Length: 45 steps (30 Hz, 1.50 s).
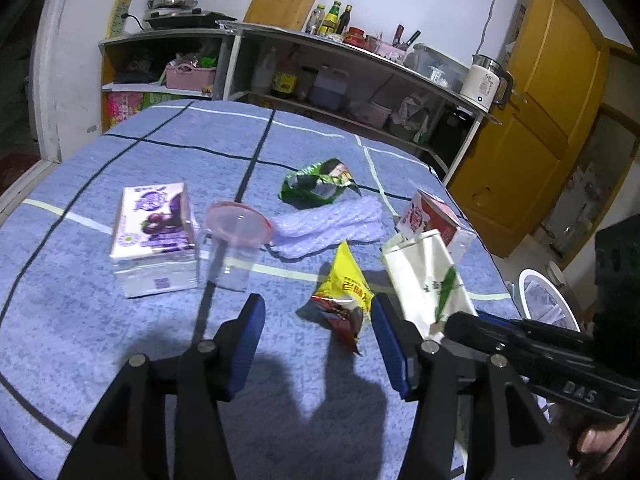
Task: Collect trash
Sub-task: 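Grasp the white paper bag with the right gripper while the left grasps the yellow bag, then carry the white paper bag and yellow bag over the bin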
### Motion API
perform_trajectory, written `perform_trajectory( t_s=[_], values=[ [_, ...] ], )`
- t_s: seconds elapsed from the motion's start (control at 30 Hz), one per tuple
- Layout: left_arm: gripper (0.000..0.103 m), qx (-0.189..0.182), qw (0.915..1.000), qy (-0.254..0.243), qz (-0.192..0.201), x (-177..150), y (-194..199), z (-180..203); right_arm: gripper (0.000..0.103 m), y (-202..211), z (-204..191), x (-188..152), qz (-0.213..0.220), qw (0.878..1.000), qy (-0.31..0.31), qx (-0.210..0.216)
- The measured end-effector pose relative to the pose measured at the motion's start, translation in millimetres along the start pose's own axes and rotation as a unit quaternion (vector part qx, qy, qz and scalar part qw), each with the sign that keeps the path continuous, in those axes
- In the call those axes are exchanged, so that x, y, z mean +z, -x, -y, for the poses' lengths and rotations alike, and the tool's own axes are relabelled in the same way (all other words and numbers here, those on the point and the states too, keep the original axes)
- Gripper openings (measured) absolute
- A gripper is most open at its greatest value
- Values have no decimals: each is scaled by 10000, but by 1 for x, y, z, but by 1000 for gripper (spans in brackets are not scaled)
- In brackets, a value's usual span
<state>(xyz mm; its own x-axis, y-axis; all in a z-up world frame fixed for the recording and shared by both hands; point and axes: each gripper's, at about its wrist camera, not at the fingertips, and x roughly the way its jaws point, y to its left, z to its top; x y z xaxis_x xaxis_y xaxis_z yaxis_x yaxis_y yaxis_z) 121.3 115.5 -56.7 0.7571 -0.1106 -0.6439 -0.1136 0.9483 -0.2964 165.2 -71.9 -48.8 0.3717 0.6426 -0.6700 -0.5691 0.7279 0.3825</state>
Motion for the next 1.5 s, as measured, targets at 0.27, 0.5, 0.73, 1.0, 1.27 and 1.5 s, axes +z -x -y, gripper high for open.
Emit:
perform_trajectory(
  t_s=[0.27, 0.5, 0.73, 1.0, 1.27, 1.5],
  values=[
    [57, -16, 9997, -75, -239, 2, -20, 13, 13, 22, 10, -7, 149, 9998, -159, -44],
    [53, 235, 9984, -221, -455, 3, -35, 27, 13, 38, 21, -15, 246, 9992, -297, -123],
    [38, 354, 9976, -436, -395, -2, -31, 39, 13, 53, 26, -20, 356, 9985, -363, -220],
    [37, 345, 9974, -622, -118, -9, -3, 56, 13, 70, 30, -26, 496, 9973, -412, -349],
    [37, 156, 9965, -812, 143, -12, 28, 80, 13, 93, 33, -36, 648, 9956, -467, -484],
    [37, -89, 9945, -1015, 261, -14, 43, 107, 13, 117, 39, -46, 812, 9933, -550, -615]
  ],
)
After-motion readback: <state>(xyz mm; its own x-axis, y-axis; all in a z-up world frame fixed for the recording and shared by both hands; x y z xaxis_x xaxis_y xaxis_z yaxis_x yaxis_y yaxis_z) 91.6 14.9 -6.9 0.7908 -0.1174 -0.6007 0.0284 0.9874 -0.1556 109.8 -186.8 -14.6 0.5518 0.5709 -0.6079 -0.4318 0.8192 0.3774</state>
